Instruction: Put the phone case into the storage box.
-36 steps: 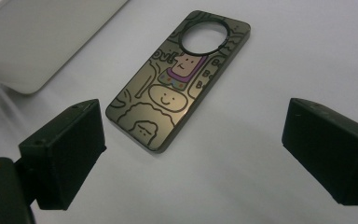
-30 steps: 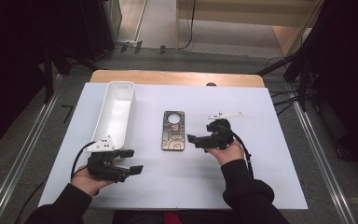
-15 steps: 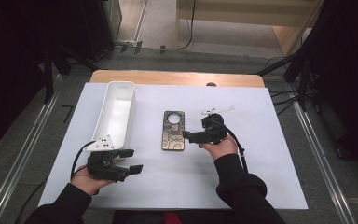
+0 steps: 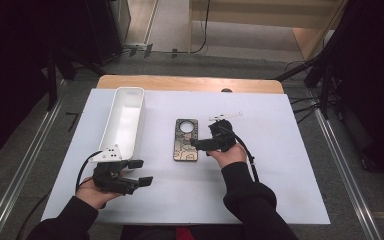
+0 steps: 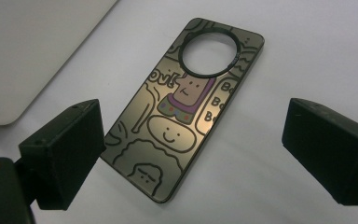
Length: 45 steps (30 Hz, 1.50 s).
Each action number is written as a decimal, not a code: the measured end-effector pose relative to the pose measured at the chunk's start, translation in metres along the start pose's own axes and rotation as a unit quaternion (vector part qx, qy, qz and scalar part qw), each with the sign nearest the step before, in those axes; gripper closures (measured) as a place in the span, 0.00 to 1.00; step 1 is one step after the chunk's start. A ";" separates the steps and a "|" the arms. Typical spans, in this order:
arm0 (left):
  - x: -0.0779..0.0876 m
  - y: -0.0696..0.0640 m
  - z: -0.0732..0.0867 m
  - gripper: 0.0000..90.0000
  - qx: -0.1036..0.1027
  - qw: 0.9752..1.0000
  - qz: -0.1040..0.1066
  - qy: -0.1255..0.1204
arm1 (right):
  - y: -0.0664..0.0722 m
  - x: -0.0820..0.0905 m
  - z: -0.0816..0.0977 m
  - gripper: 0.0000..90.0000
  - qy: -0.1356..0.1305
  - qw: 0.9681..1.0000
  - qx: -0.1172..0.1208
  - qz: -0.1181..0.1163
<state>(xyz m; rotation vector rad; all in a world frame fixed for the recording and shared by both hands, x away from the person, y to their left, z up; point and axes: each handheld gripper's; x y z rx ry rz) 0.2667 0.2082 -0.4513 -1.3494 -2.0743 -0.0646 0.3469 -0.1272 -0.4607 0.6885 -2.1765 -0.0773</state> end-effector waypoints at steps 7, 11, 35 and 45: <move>0.000 -0.001 0.000 0.27 -0.001 1.000 0.001 0.000 | 0.006 -0.008 -0.005 0.06 0.001 1.000 -0.006 0.009; 0.000 0.000 0.000 0.27 0.000 1.000 0.002 0.000 | 0.011 -0.014 -0.009 0.06 0.003 1.000 -0.014 0.016; 0.001 0.000 -0.001 0.27 -0.002 1.000 0.001 -0.001 | 0.026 -0.038 -0.027 0.06 0.024 0.997 -0.052 0.054; 0.000 0.000 -0.001 0.27 -0.001 1.000 0.002 -0.001 | 0.031 -0.048 -0.030 0.06 0.026 0.996 -0.058 0.059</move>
Point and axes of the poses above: each handheld gripper's, and its own axes: x roughly backward along the jaws, z roughly out of its underside, y roughly to its left
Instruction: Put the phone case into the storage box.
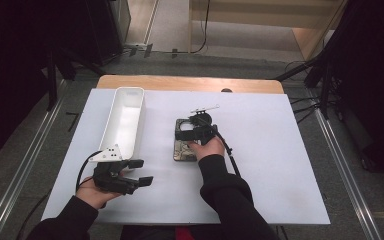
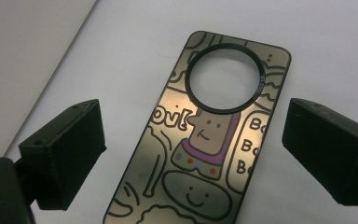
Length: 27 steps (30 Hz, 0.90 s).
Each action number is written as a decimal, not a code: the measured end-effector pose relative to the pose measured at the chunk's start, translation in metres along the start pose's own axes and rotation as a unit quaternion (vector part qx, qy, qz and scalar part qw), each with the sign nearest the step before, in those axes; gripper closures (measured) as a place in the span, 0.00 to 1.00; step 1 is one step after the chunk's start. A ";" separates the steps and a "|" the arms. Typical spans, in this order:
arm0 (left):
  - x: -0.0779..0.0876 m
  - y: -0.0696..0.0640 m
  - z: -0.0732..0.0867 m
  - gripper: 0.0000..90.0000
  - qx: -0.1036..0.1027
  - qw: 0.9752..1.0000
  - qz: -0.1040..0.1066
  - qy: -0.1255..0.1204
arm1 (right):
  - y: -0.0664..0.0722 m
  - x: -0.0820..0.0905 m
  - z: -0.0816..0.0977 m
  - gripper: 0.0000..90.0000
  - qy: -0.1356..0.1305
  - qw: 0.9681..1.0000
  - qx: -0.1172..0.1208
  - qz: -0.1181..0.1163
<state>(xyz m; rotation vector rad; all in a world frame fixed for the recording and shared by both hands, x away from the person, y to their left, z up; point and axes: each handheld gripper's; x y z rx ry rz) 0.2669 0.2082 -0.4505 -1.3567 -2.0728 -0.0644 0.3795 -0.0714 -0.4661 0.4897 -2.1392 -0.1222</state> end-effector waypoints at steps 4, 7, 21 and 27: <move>0.000 0.000 0.000 0.27 0.001 1.000 0.000 0.000 | 0.003 -0.003 -0.002 0.06 0.004 1.000 0.004 0.008; 0.000 0.000 0.000 0.27 0.000 1.000 0.000 0.001 | 0.005 -0.005 -0.002 0.06 0.004 1.000 0.003 0.010; 0.000 0.000 0.000 0.27 0.000 1.000 0.000 0.000 | 0.010 -0.014 -0.005 0.06 0.022 0.999 -0.014 0.026; 0.000 0.000 0.000 0.27 0.001 1.000 -0.001 0.000 | 0.013 -0.016 -0.004 0.05 0.022 0.999 -0.015 0.037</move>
Point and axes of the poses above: each handheld gripper's, and its own axes: x roughly backward along the jaws, z roughly out of its underside, y roughly to its left
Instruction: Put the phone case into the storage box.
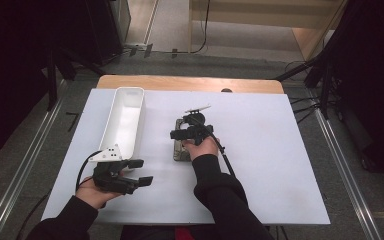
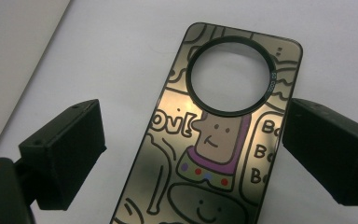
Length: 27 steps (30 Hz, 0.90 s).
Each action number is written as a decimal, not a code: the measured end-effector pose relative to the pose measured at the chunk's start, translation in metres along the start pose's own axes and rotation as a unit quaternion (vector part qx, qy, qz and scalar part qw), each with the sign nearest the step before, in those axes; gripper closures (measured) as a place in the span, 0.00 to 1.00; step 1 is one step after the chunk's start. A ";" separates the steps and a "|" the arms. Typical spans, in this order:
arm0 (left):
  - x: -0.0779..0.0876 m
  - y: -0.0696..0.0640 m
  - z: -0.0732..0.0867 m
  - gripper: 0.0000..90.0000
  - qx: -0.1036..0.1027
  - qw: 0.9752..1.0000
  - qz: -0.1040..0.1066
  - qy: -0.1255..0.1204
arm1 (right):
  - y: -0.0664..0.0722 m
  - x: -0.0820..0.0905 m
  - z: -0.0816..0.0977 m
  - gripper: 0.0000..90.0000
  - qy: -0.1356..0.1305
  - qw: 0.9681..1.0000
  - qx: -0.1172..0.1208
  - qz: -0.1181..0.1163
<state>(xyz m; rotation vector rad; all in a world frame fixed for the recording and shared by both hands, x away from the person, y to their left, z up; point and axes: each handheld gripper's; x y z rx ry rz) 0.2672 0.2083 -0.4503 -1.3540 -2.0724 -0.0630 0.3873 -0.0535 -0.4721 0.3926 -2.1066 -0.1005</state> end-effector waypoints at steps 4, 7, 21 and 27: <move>0.000 0.000 0.000 0.27 -0.001 1.000 0.001 0.001 | 0.001 -0.002 0.000 0.05 0.004 1.000 0.002 0.004; 0.000 0.000 0.000 0.27 0.000 1.000 0.000 0.000 | 0.002 -0.004 0.000 0.06 0.009 1.000 0.004 0.013; 0.001 0.000 0.000 0.27 -0.002 1.000 0.000 0.000 | 0.006 -0.009 0.001 0.05 0.024 0.999 0.006 0.024; 0.001 0.000 0.000 0.27 -0.003 1.000 0.000 0.000 | 0.007 -0.011 0.002 0.05 0.028 0.999 0.005 0.029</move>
Point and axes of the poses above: each handheld gripper's, and its own axes: x roughly backward along the jaws, z roughly out of its underside, y roughly to its left
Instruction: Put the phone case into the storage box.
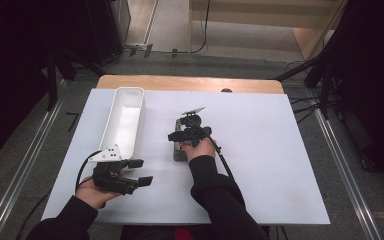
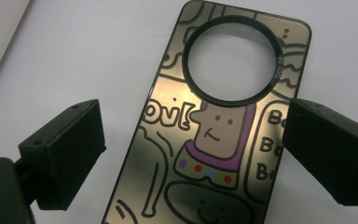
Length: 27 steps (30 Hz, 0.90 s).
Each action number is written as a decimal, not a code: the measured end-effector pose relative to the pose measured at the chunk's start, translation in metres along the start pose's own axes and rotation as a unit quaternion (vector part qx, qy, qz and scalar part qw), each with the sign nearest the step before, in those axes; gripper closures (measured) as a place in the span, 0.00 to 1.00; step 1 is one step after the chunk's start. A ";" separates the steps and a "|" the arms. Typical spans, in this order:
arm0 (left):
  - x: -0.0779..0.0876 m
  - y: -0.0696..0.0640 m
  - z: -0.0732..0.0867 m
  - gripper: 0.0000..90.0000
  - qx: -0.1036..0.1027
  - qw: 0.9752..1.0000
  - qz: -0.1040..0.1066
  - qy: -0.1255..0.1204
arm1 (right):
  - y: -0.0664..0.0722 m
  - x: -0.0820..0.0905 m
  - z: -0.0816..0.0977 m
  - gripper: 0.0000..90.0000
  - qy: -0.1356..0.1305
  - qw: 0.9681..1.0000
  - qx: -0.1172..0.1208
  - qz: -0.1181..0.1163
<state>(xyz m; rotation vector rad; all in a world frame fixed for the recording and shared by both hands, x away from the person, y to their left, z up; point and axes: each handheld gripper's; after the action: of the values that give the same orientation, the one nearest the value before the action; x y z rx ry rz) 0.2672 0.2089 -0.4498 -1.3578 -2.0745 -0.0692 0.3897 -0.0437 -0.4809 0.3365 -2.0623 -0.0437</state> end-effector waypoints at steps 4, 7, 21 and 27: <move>0.000 0.000 0.000 0.27 0.001 1.000 0.000 -0.001 | 0.001 -0.002 0.001 0.05 0.003 1.000 -0.002 0.004; 0.000 0.000 0.000 0.27 0.001 1.000 -0.001 -0.002 | 0.001 -0.004 0.001 0.05 0.005 1.000 0.000 0.008; 0.000 0.000 0.000 0.27 0.002 1.000 0.000 -0.001 | 0.002 -0.010 0.012 0.05 -0.020 0.999 -0.004 0.035; 0.000 0.000 0.000 0.27 0.002 1.000 0.000 -0.001 | 0.002 -0.013 0.015 0.05 -0.017 0.999 -0.014 0.039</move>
<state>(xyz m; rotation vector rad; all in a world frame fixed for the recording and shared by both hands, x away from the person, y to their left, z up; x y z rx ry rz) 0.2667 0.2089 -0.4496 -1.3564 -2.0753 -0.0641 0.3827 -0.0395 -0.4990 0.2401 -2.1055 -0.0304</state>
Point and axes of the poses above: each handheld gripper's, and its own axes: x roughly backward along the jaws, z roughly out of its underside, y roughly to its left
